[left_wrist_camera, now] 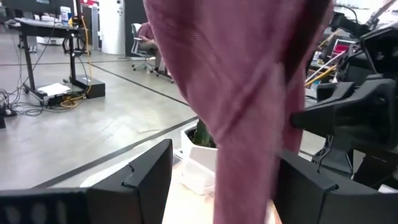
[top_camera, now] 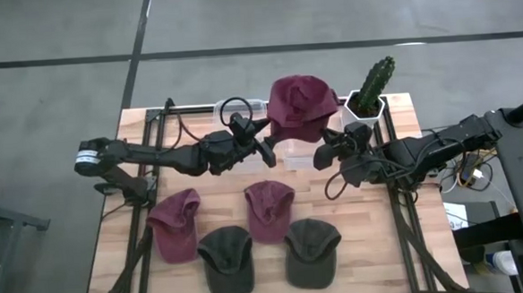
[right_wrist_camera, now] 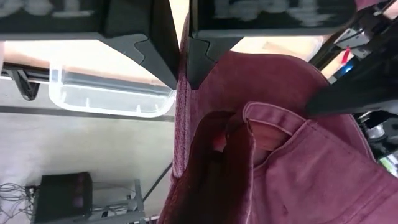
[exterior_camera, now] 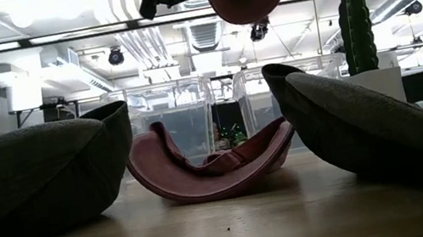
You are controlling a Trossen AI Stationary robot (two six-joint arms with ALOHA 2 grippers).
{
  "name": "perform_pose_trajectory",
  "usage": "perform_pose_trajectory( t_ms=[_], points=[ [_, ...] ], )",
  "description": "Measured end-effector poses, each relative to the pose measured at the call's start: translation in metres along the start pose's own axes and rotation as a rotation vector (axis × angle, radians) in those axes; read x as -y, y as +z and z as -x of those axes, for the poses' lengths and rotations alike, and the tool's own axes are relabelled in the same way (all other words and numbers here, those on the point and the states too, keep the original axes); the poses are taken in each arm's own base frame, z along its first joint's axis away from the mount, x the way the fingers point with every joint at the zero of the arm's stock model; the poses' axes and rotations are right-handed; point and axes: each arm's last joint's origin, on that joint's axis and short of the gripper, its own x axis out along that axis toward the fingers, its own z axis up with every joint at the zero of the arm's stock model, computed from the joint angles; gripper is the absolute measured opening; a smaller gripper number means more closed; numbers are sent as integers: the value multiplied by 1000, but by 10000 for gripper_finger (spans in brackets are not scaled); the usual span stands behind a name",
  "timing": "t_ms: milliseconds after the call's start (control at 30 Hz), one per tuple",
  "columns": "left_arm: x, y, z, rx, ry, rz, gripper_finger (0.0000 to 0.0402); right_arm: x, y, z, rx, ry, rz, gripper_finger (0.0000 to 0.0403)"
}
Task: Pick & Place hat
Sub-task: Put the right red cap into the left transparent bin
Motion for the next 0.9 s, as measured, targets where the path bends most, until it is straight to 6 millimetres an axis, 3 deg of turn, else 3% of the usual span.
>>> perform_pose_trajectory(
  t_ms=[200, 500, 900],
  points=[
    [0, -1, 0, -13, 2, -7, 194, -3, 2, 0, 1, 21, 9, 13],
    [-1, -3, 0, -22, 5, 8, 15, -4, 1, 0, -9, 31, 16, 13],
    [-3, -6, 1, -45, 65, 27, 5, -3, 2, 2, -127, 120, 70, 27]
  ],
)
